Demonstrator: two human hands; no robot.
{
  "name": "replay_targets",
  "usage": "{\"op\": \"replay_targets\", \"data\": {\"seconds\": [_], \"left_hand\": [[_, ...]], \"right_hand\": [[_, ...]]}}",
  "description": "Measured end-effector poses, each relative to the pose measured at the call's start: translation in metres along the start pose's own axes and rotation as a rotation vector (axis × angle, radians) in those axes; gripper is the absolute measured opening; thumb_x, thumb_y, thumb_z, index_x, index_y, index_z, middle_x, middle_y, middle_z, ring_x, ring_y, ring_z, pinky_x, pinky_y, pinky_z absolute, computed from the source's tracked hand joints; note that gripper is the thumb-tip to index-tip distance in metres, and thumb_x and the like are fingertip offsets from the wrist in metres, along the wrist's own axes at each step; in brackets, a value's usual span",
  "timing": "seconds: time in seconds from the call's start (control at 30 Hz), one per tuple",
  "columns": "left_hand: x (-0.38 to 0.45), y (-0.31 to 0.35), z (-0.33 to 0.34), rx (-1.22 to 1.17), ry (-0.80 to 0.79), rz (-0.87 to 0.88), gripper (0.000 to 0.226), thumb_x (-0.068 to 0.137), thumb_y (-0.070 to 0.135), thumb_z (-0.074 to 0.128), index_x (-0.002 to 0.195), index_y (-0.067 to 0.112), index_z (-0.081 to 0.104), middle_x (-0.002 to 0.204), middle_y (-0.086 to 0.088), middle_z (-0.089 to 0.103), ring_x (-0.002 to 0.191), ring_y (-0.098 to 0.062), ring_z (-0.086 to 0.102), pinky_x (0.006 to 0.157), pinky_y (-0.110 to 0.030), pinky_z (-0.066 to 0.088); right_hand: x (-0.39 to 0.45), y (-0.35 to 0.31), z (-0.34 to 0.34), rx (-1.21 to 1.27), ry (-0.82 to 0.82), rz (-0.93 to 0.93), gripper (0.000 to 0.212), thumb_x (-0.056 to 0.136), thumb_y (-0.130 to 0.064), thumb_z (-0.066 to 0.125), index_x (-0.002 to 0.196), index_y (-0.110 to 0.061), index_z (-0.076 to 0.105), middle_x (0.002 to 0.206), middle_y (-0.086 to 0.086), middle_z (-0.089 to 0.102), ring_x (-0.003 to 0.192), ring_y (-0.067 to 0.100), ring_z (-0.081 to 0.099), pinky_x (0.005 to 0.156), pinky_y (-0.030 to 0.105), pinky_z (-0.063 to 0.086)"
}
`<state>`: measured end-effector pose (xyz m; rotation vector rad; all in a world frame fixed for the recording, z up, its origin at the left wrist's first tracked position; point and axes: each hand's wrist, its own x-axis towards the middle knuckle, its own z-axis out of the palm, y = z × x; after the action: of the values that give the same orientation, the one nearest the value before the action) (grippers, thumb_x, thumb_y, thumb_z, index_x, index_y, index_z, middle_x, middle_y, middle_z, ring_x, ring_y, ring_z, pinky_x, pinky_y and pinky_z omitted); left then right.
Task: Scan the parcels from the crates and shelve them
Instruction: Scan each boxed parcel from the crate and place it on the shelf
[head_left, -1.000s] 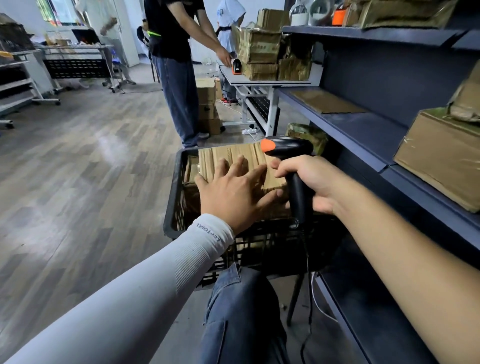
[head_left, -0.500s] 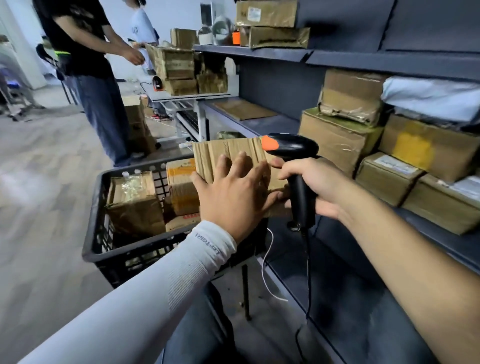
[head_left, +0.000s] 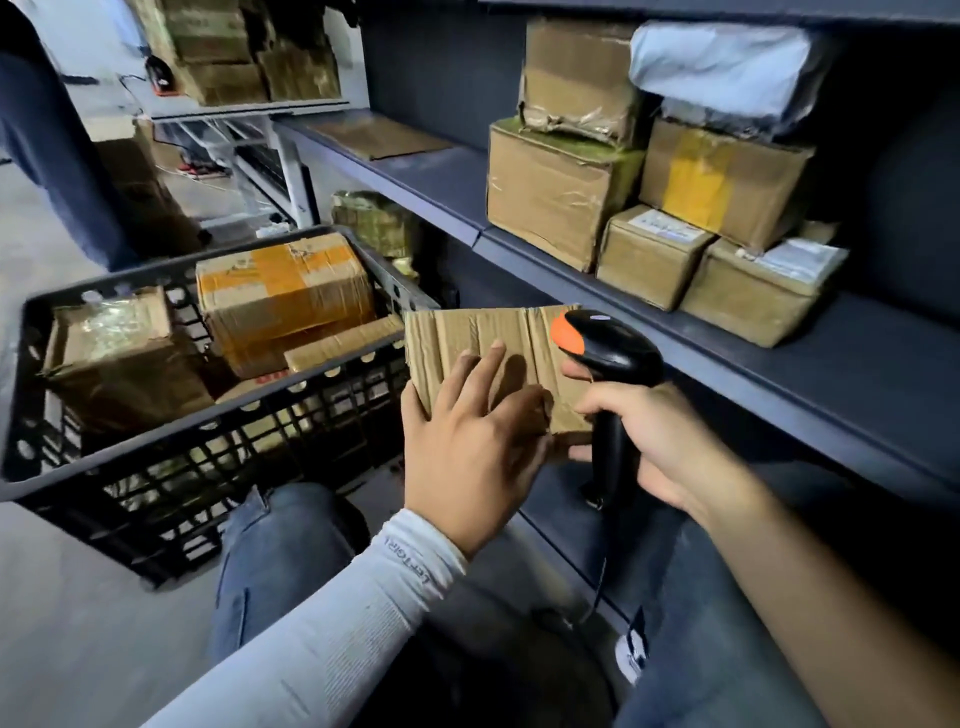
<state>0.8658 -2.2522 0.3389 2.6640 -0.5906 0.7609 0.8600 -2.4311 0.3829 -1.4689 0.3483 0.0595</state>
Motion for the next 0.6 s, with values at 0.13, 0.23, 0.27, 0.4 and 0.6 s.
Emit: {"op": "replay_targets", "data": {"seconds": [0.13,0.23,0.27,0.4,0.6], "left_hand": [[-0.021,0.003,0.026,-0.243,0.07,-0.022,0.042,0.087,0.049,0.068,0.125,0.033,0.07,0.163,-0.006,0.041,0.149,-0.032,0.039,0.104,-0.064,0.042],[-0.027,-0.002,0.055,-0.438,0.036,-0.058,0.046,0.086,0.044,0.071,0.13,0.028,0.069,0.165,-0.009,0.037,0.152,-0.032,0.035,0.114,-0.058,0.039],[-0.029,-0.005,0.067,-0.482,0.016,-0.055,0.047,0.086,0.043,0.071,0.131,0.028,0.068,0.165,-0.01,0.036,0.152,-0.03,0.033,0.118,-0.056,0.037],[-0.042,-0.014,0.102,-0.656,-0.098,-0.137,0.059,0.08,0.04,0.077,0.137,0.029,0.065,0.165,-0.005,0.033,0.152,-0.023,0.033,0.122,-0.045,0.034],[-0.039,-0.019,0.117,-1.295,-0.145,-0.565,0.067,0.088,0.025,0.07,0.151,0.031,0.048,0.15,0.017,0.054,0.14,0.0,0.045,0.119,-0.045,0.038]], "right_hand": [[0.0,0.032,-0.016,0.014,0.07,0.016,0.037,0.084,0.002,0.068,0.111,-0.022,0.078,0.112,0.006,0.075,0.096,0.02,0.072,0.086,0.057,0.062],[0.009,0.054,-0.023,-0.001,0.16,0.027,0.035,0.087,0.004,0.064,0.108,-0.02,0.077,0.093,-0.01,0.078,0.077,0.01,0.073,0.085,0.059,0.061],[0.013,0.061,-0.025,-0.01,0.192,0.04,0.032,0.085,0.001,0.066,0.108,-0.019,0.076,0.089,-0.011,0.078,0.075,0.011,0.074,0.085,0.06,0.061],[0.02,0.092,-0.038,-0.02,0.334,0.107,0.038,0.068,-0.021,0.066,0.104,-0.023,0.078,0.105,0.006,0.077,0.1,0.033,0.073,0.084,0.064,0.06],[0.015,0.136,-0.056,0.061,0.519,0.117,0.029,0.06,-0.029,0.069,0.087,-0.033,0.08,0.093,-0.01,0.071,0.1,0.022,0.065,0.09,0.051,0.054]]}}
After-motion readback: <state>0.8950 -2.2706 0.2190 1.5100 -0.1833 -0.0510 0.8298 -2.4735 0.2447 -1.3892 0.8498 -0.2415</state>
